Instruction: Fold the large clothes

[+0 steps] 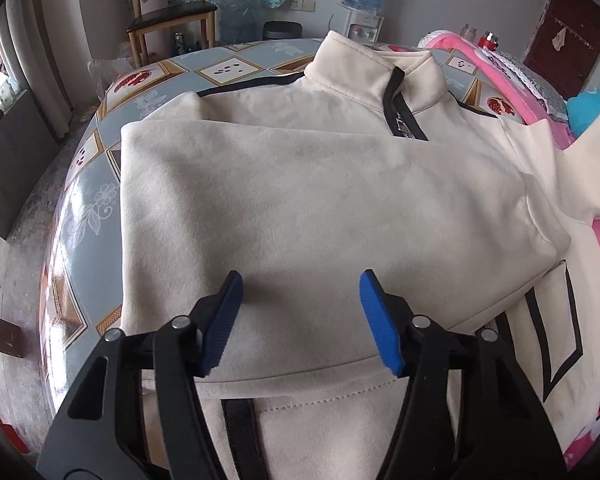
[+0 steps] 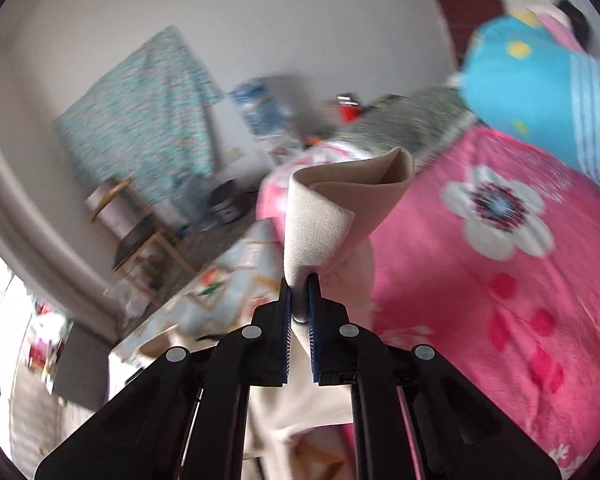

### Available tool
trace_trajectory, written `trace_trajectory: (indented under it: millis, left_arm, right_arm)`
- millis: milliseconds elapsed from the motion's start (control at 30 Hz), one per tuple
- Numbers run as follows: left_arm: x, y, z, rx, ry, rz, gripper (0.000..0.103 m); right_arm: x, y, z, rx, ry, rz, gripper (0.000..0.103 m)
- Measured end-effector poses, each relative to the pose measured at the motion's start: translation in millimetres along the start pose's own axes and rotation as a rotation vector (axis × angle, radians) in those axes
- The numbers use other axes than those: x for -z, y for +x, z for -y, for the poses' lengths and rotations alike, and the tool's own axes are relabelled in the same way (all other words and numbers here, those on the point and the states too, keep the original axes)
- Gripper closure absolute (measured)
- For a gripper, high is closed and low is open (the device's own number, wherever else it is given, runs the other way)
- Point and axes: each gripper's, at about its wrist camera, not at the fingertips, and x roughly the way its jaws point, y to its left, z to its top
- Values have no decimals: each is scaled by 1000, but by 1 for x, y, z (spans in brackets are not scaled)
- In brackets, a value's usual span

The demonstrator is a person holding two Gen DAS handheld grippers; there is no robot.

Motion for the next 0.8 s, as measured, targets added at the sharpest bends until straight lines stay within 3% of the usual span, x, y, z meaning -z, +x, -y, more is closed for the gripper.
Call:
trace_trajectory:
  millis: [133, 300, 400, 500, 600, 667, 733, 800]
  left_arm:
    - [1, -4, -14, 38, -32, -5, 67]
    - [8, -12, -32, 95, -91, -11, 88]
    - [15, -20, -41, 112, -102, -6, 89]
    - [21, -30, -50, 105, -98, -4, 89]
    - [25, -38, -64, 111, -115, -15, 89]
    - [25, -44, -73, 118, -121, -16, 89]
    - [23, -50, -79, 135, -123, -15, 88]
    - [17, -52, -80, 164, -131, -16, 82]
  right_arm:
    - [15, 2, -89, -140, -129, -30, 95]
    - [62, 28, -186, -295, -251, -121, 95]
    - [113, 61, -232, -367, -299, -193, 95]
    - [188, 114, -273, -387, -365, -352, 93]
    - [263, 169, -290, -387, -423, -618, 83]
    - [288, 188, -284, -365, -437, -712, 81]
    - [287, 188, -269, -376, -412, -711, 72]
    - [272, 177, -247, -389, -369, -660, 55]
